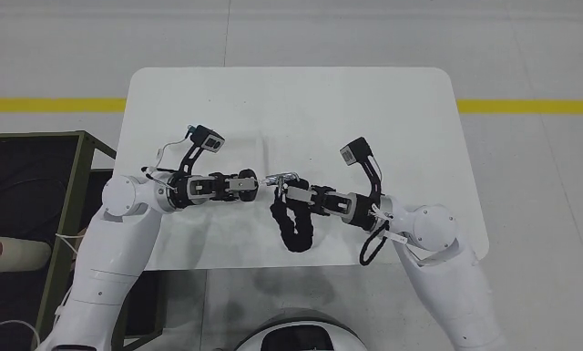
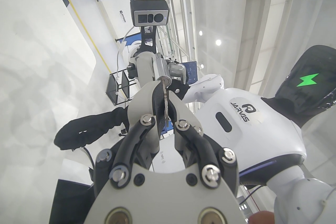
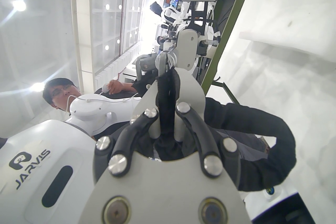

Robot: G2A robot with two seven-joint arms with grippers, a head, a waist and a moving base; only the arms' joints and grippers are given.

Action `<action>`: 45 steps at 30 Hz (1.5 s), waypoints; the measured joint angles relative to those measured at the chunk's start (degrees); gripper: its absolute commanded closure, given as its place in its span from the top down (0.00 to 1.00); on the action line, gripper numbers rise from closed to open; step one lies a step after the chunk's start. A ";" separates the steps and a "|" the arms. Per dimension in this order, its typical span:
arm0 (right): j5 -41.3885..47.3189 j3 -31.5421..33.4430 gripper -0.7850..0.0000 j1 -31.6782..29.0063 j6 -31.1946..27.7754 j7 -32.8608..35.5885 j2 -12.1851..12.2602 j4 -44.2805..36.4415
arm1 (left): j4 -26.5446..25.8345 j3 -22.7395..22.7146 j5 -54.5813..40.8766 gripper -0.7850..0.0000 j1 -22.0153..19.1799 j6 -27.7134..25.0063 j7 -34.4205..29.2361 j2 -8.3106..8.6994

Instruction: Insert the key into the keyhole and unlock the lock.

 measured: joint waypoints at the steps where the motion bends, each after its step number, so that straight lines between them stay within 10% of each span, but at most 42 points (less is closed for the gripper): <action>1: 0.00 0.00 0.00 0.00 0.00 0.00 0.00 0.00 | 0.00 0.00 0.01 0.00 0.00 -0.01 0.01 0.00; 8: -0.19 1.10 0.00 -2.34 0.04 -1.35 0.32 -1.92 | -5.78 -1.90 10.77 0.00 1.10 -8.13 2.65 0.53; 22: 0.16 2.34 0.00 -2.75 0.02 -3.07 1.07 -2.38 | -14.77 -2.07 50.20 0.00 5.82 -38.95 33.72 2.33; 30: 1.04 2.80 0.00 -2.57 0.30 -2.59 1.53 -2.27 | -21.70 -3.52 71.58 0.00 7.00 -39.22 47.56 2.99; 39: 2.05 2.57 0.00 -2.15 0.43 -3.58 1.87 -1.95 | -23.57 -2.56 116.66 0.00 9.78 -39.14 83.65 4.83; 43: 2.79 1.53 0.00 -1.58 1.39 -4.29 1.88 -1.39 | -20.91 -1.25 138.25 0.00 11.76 -31.38 103.26 5.39; 44: 2.89 1.21 0.00 -1.43 1.41 -4.52 1.86 -1.20 | -20.09 -0.87 141.98 0.02 12.25 -29.02 107.23 5.55; 45: 2.87 0.85 0.00 -1.30 1.44 -4.80 1.84 -1.03 | -19.23 -0.51 145.13 0.89 12.65 -27.08 110.75 5.69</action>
